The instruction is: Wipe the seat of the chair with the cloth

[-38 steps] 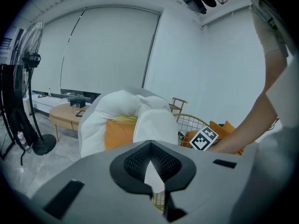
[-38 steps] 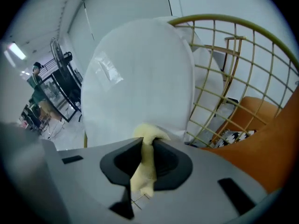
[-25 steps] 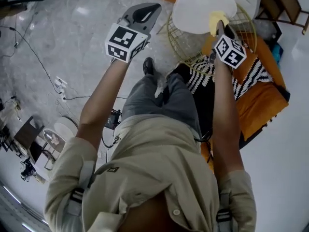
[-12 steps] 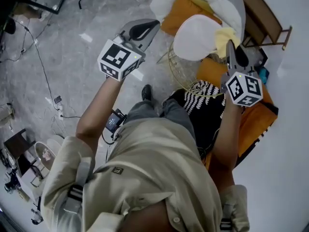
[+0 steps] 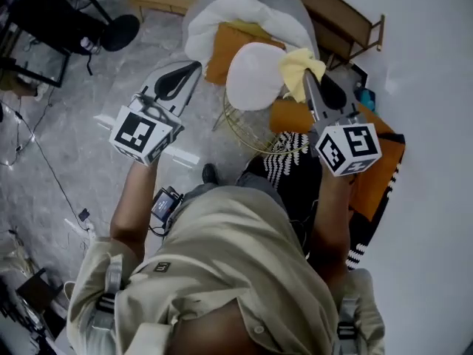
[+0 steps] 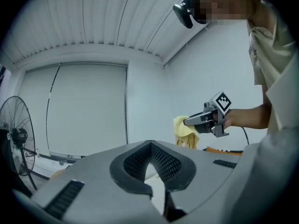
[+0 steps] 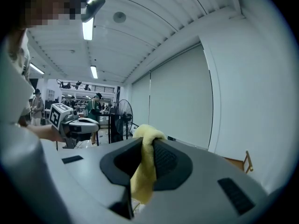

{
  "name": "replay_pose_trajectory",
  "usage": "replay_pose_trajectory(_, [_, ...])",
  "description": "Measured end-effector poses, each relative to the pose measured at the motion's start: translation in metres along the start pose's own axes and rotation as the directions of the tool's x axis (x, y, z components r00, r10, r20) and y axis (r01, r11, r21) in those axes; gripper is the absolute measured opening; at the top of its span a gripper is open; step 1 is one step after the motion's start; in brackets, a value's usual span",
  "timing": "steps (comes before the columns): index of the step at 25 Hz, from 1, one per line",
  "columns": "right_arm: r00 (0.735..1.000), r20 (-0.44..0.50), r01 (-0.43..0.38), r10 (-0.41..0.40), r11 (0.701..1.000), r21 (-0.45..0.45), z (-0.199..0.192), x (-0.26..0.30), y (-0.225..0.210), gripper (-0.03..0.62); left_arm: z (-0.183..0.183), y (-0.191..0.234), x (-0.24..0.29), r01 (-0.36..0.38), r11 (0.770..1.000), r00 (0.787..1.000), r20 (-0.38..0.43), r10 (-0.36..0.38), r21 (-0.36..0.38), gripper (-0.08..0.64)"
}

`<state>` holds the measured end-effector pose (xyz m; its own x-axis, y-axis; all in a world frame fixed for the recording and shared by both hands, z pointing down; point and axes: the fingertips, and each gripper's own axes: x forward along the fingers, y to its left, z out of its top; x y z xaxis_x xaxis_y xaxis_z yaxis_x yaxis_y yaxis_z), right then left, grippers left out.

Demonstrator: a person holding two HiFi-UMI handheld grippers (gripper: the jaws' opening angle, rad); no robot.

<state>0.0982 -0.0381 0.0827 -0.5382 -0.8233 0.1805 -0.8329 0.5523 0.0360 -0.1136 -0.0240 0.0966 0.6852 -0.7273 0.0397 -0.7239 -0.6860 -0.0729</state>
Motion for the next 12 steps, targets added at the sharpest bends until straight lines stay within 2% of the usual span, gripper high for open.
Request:
replay_pose_trajectory(5, [0.999, 0.029, -0.016, 0.017, 1.000, -0.010, 0.019, -0.035, 0.015, 0.061, 0.020, -0.019, -0.011, -0.001, 0.998, 1.000, 0.004, 0.001, 0.064, 0.009])
replay_pose_trajectory(12, [1.000, 0.015, 0.006, -0.006, 0.998, -0.057, 0.014, -0.055, 0.034, 0.055, 0.027, -0.037, -0.018, 0.037, 0.998, 0.999, 0.011, -0.038, 0.050, 0.009])
